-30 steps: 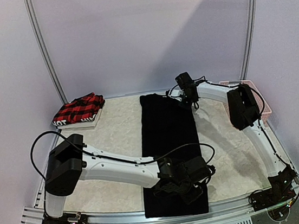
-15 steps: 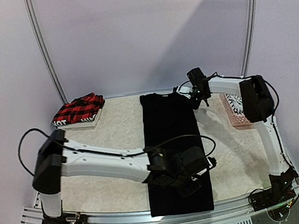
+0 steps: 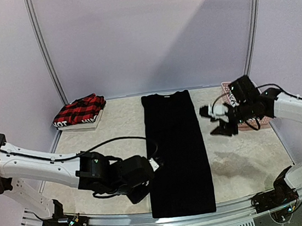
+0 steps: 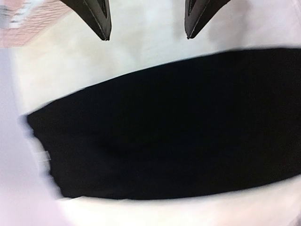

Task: Fold and stack the mixed laundry pile
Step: Rotate the rectangle-folded T-shirt at the center of the board, then pick up the rectangle-folded T-shirt from the center of the board.

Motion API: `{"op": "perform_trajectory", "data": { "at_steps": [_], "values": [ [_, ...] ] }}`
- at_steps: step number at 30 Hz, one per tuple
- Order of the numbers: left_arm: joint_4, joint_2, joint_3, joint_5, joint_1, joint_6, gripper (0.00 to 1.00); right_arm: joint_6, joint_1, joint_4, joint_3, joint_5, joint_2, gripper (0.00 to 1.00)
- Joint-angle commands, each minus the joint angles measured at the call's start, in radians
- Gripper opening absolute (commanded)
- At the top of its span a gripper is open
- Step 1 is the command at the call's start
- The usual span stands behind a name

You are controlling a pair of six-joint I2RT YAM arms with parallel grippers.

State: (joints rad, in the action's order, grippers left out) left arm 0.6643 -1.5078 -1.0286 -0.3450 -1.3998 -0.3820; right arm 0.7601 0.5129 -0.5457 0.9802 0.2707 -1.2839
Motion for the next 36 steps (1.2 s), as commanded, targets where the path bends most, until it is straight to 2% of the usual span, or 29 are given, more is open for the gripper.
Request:
{"op": "perform_trajectory", "data": {
  "at_steps": [1, 3, 8, 13, 19, 23, 27, 36],
  "values": [
    [-0.236, 0.116, 0.199, 0.128, 0.041, -0.351, 0.51, 0.074, 0.136, -0.167, -0.168, 0.035, 0.106, 0.52],
    [-0.329, 0.128, 0.276, 0.177, 0.058, -0.461, 0.52, 0.067, 0.191, -0.196, -0.209, 0.047, 0.135, 0.50],
    [-0.542, 0.104, 0.415, 0.283, 0.067, -0.665, 0.51, 0.085, 0.440, -0.239, -0.263, 0.003, 0.193, 0.50],
    [-0.719, 0.055, 0.481, 0.337, 0.066, -0.826, 0.51, 0.115, 0.578, -0.243, -0.298, -0.048, 0.181, 0.50],
    [-0.766, 0.017, 0.505, 0.337, 0.056, -0.959, 0.49, 0.160, 0.769, -0.133, -0.362, -0.188, 0.163, 0.49],
    [-0.710, 0.004, 0.475, 0.337, 0.047, -0.984, 0.48, 0.190, 0.872, 0.028, -0.443, -0.321, 0.151, 0.46],
    [-0.618, 0.004, 0.455, 0.336, 0.043, -1.010, 0.47, 0.220, 0.911, 0.108, -0.477, -0.372, 0.149, 0.44],
    [-0.646, -0.024, 0.480, 0.398, 0.042, -1.042, 0.44, 0.280, 0.947, 0.159, -0.500, -0.381, 0.087, 0.42]
  ]
}}
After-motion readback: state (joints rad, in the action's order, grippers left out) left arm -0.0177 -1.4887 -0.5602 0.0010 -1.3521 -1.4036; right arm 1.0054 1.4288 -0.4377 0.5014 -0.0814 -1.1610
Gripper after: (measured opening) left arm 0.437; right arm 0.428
